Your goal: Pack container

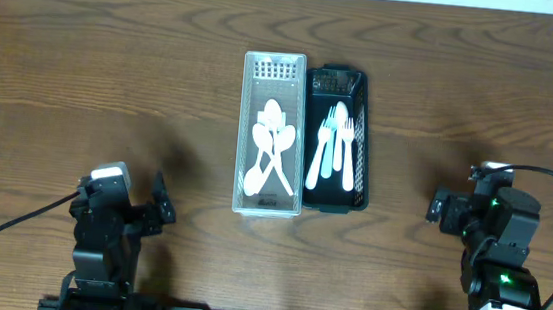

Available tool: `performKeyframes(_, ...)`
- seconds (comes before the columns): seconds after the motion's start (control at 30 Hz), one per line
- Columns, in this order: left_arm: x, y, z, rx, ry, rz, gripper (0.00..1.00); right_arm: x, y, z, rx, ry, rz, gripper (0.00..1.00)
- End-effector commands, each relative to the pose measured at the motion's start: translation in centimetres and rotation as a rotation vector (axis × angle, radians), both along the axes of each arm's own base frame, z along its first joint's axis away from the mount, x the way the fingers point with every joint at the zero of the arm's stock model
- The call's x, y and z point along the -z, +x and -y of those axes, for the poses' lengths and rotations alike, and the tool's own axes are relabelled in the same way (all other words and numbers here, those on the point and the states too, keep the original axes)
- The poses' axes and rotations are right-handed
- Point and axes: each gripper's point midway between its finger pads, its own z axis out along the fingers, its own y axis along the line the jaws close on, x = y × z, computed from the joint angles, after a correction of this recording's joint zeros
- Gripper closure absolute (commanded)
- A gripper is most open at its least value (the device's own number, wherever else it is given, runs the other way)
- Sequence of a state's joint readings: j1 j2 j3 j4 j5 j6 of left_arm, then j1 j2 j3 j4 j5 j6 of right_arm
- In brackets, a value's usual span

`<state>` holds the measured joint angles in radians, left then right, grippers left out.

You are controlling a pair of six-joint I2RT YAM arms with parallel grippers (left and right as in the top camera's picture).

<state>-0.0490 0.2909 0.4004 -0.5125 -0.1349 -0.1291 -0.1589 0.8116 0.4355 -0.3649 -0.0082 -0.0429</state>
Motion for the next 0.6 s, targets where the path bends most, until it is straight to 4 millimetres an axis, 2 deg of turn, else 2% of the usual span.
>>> performKeyframes(0.0,1.0,-0.8,0.0,0.004,0.013,-0.057,0.02,1.0,-0.9,-0.2,0.006,0.017,-0.050,0.01)
performKeyframes(0.13,3.1,-2.2,-0.1,0.004,0.018,-0.159,0.02,2.5,-3.0,0.1,0.030,0.001,-0.152,0.01)
performKeyframes(0.2,4.1,-3.0,-0.2,0.005,0.021,-0.211,0.02,2.4,-3.7,0.0,0.021,-0.006,-0.162,0.01)
performKeyframes(0.43,6.1,-4.9,-0.3,0.005,0.027,-0.326,0.02,-3.5,-3.7,-2.7,-0.100,0.026,0.151,0.01)
performKeyframes(0.57,6.3,-5.1,-0.3,0.005,0.027,-0.339,0.02,-4.6,-4.5,-3.4,-0.140,-0.006,0.283,0.01)
